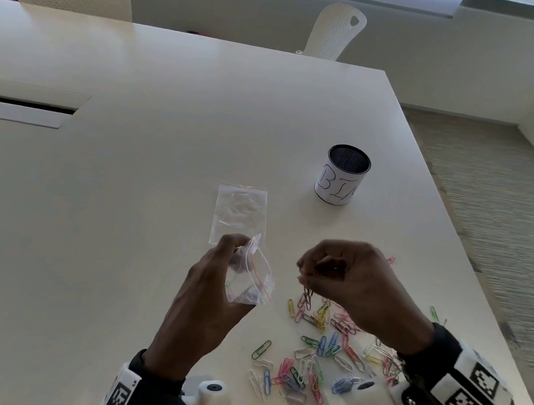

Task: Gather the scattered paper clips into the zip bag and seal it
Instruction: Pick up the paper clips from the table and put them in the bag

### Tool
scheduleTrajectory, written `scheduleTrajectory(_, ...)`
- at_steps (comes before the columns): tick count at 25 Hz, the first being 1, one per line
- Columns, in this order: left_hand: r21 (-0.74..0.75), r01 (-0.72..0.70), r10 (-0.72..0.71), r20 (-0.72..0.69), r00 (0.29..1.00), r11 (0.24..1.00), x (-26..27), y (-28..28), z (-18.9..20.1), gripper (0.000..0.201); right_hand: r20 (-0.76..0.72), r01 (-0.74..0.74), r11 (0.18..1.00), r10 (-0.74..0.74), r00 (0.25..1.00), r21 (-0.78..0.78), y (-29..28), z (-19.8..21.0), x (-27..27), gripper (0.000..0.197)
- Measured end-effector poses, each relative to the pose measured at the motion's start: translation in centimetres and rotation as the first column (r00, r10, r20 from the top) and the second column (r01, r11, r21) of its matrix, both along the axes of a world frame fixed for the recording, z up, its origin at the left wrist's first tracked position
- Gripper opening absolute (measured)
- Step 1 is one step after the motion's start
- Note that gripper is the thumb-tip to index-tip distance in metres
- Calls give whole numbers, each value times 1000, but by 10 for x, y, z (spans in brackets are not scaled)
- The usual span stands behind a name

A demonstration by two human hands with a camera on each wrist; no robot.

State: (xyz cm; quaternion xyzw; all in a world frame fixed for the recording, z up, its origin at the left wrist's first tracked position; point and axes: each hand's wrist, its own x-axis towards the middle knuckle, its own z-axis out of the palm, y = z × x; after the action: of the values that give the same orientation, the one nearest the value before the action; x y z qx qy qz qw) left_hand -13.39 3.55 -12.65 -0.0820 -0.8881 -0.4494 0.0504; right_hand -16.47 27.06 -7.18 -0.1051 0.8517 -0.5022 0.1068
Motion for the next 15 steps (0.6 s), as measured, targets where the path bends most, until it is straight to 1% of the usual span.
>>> scheduleTrajectory(2,-8,-6,6,-4,1000,1000,0,2,0,65,-36,7,992,-12,999,-129,-11,19,4,11)
scheduleTrajectory(4,-12,-10,10,-6,1000,1000,0,3,0,67,-72,-2,984,-12,997,-180,-25,27,7,12)
scheduleTrajectory(5,-12,-9,9,-7,1000,1000,0,4,0,68,-99,-3,984,-15,995,-176,-32,27,7,13)
scheduleTrajectory(8,-10,-8,8,0,1000,1000,0,6,1,68,-220,0,996,-20,975,-92,-47,13,3,16)
scheduleTrajectory(10,-6,-11,11,-6,1000,1000,0,6,0,67,-278,-20,999,9,961,-37,-52,5,2,16)
scheduleTrajectory(13,7,-18,18,-15,1000,1000,0,6,-1,64,-281,-74,997,79,956,30,-53,2,6,10)
scheduleTrajectory(15,14,-15,15,-23,1000,1000,0,6,0,62,-274,-98,993,114,955,70,-54,6,8,11)
